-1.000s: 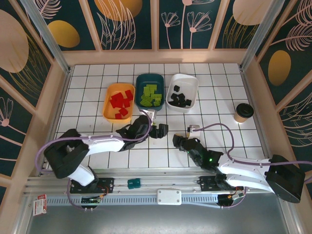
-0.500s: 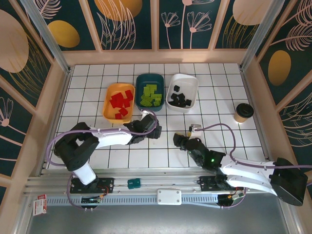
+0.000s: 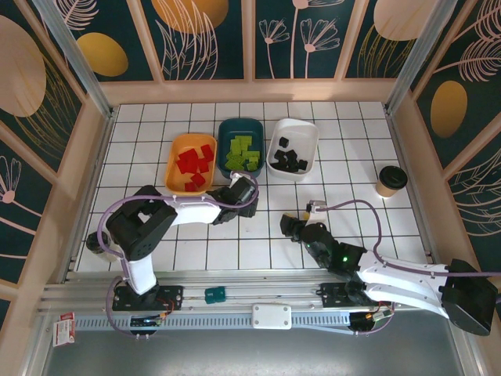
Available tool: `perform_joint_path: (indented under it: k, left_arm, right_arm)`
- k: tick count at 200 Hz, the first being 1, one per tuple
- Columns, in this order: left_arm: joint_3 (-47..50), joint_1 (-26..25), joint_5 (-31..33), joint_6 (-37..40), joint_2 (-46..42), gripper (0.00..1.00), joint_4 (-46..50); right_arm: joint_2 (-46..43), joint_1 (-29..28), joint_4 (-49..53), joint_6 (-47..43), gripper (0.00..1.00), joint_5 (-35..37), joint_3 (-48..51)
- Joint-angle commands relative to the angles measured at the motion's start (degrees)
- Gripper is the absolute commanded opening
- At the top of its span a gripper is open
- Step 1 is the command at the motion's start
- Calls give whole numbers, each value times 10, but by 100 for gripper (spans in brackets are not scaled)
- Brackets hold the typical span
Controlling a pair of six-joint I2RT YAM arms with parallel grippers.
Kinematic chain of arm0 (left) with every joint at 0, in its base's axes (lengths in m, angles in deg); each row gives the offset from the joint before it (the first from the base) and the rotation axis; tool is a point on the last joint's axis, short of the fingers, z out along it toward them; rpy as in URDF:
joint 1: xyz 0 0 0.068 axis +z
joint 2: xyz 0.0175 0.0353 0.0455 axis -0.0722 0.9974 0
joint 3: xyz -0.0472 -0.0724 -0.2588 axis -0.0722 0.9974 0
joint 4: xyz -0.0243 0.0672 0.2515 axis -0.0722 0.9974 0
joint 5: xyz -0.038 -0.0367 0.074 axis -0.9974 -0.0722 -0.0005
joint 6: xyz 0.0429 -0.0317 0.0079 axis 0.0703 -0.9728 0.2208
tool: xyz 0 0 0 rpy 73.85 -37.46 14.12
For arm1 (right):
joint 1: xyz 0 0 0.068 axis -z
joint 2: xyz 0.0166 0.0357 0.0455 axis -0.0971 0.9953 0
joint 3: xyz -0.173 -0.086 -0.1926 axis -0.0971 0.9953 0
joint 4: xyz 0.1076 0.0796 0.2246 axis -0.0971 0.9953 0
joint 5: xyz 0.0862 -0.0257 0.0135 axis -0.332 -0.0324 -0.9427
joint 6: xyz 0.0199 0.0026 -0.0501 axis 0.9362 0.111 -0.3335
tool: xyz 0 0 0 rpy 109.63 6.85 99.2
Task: Sort the legos into containers by color
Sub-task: Pick up the lego from the center of the table.
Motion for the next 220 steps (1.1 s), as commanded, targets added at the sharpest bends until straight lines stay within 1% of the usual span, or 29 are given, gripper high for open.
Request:
perform_joint_path:
  k: [1, 34, 53, 76, 93, 116, 140, 168, 213, 220]
  left_arm:
    - [-11, 5, -11, 11, 16, 84, -11]
    - [-10, 5, -26, 7, 29, 78, -14]
    - [-8, 4, -28, 7, 30, 79, -8]
    - [-3, 4, -15, 8, 23, 79, 0]
    - [-1, 4, -6, 6, 22, 75, 3]
    - [1, 2, -12, 6, 27, 72, -3]
    - [3, 0, -19, 0, 28, 66, -9]
    - [10, 1, -20, -13, -6, 65, -25]
    - [-9, 15, -52, -39, -69, 64, -41]
    - [-13, 15, -56, -41, -96, 64, -41]
  right_arm:
    - [-6, 4, 5, 3, 70, 25, 2]
    - [-6, 4, 6, -1, 70, 29, -2]
    - [-5, 5, 6, -3, 70, 29, -4]
    - [-3, 7, 2, -3, 70, 28, -5]
    - [0, 9, -3, -3, 70, 27, -4]
    - [4, 11, -7, -3, 70, 25, -4]
    - [5, 11, -5, -1, 70, 25, -4]
    - [3, 11, -4, 2, 70, 25, -3]
    - [3, 12, -7, 5, 70, 24, 0]
    - [2, 12, -6, 4, 70, 24, 0]
